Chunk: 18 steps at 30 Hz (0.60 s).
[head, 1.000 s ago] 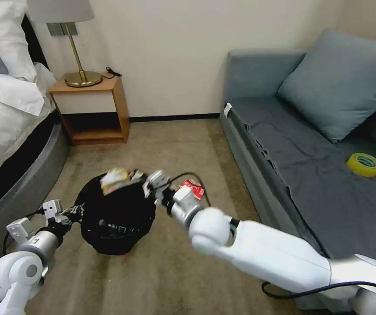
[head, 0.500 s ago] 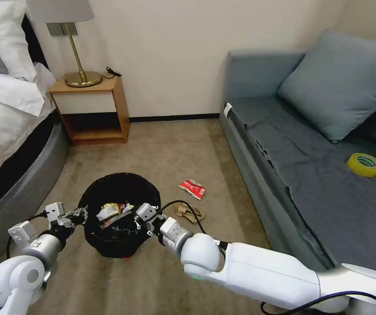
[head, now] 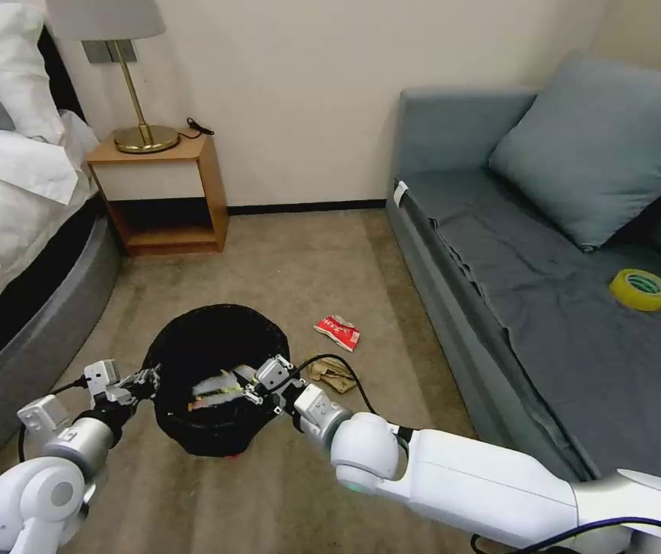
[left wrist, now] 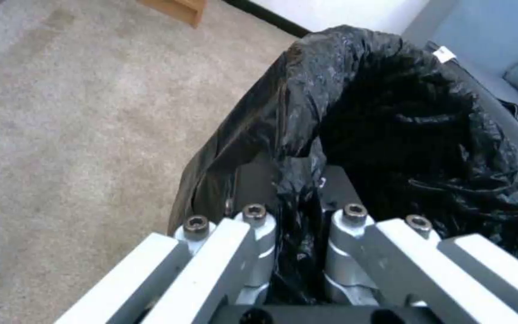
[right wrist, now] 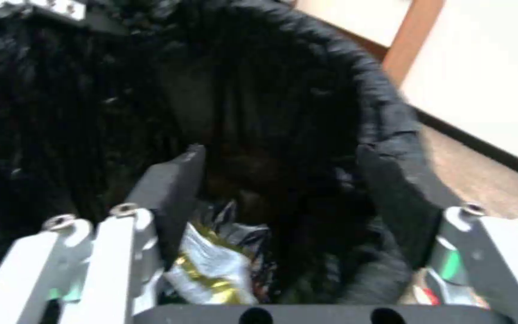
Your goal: Pick up the trash bin, then pick up the garbage on the floor and place it into the trash bin.
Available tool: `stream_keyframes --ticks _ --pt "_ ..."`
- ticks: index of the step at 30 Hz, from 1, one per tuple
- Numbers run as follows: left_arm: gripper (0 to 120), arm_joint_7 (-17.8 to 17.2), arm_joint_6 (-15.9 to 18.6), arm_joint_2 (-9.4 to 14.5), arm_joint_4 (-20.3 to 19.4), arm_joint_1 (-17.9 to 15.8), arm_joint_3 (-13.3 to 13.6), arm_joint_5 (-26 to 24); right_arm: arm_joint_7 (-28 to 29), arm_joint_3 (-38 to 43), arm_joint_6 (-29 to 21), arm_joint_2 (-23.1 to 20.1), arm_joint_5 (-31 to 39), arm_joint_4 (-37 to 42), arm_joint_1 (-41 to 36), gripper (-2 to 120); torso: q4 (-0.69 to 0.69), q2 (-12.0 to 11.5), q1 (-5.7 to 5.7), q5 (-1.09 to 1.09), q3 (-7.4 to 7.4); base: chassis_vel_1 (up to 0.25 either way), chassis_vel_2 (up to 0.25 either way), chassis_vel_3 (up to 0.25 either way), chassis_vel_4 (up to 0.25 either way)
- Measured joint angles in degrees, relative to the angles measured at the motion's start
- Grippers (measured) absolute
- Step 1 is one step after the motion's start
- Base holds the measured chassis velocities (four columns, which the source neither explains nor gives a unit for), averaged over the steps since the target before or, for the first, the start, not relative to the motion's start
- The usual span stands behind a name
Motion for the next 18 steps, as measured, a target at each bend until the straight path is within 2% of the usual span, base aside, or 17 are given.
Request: stream_keyframes --ticks 1,2,3,4,8,12,17,18 --pt "6 -0.08 0.04 -0.04 -0.02 -0.04 -0.17 0.01 0.36 0.77 0.19 -0.54 -0.60 0.51 -0.39 76 0.00 0.00 0.00 0.00 0.00 0.000 0.000 0.000 0.000" --pt "6 -0.10 0.05 -0.04 -0.02 -0.06 -0.23 0.01 0.49 1.05 0.32 -0.78 -0.96 0.71 -0.56 76 0.01 0.00 0.00 0.00 0.00 0.000 0.000 0.000 0.000" --pt "6 -0.24 0.11 -0.04 -0.02 -0.13 -0.60 0.01 1.09 2.63 0.93 -2.09 -3.13 1.47 -1.53 85 0.01 0.00 0.00 0.00 0.00 0.000 0.000 0.000 0.000" --pt "6 -0.24 0.11 -0.04 -0.02 -0.13 -0.60 0.01 1.09 2.63 0.93 -2.09 -3.13 1.47 -1.53 85 0.01 0.00 0.00 0.00 0.00 0.000 0.000 0.000 0.000" --pt "6 -0.58 0.15 0.12 0.18 -0.44 -1.29 0.07 3.28 8.76 2.46 -5.11 -10.24 3.74 -6.12 99 -0.01 0.00 0.00 0.00 0.00 0.000 0.000 0.000 0.000" --pt "6 -0.80 0.17 0.26 0.33 -0.53 -1.39 0.08 4.48 13.75 2.81 -7.21 -12.24 6.42 -10.80 100 0.00 0.00 0.00 0.00 0.00 0.000 0.000 0.000 0.000" --pt "6 -1.45 0.17 0.36 0.24 -0.44 -1.06 0.36 3.06 23.23 4.25 -9.59 -16.34 10.50 -21.45 100 -0.02 0.00 0.00 0.01 0.00 0.000 0.000 0.000 0.000" --pt "6 -1.45 0.17 0.36 0.24 -0.44 -1.06 0.36 3.06 23.23 4.25 -9.59 -16.34 10.50 -21.45 100 -0.02 0.00 0.00 0.01 0.00 0.000 0.000 0.000 0.000"
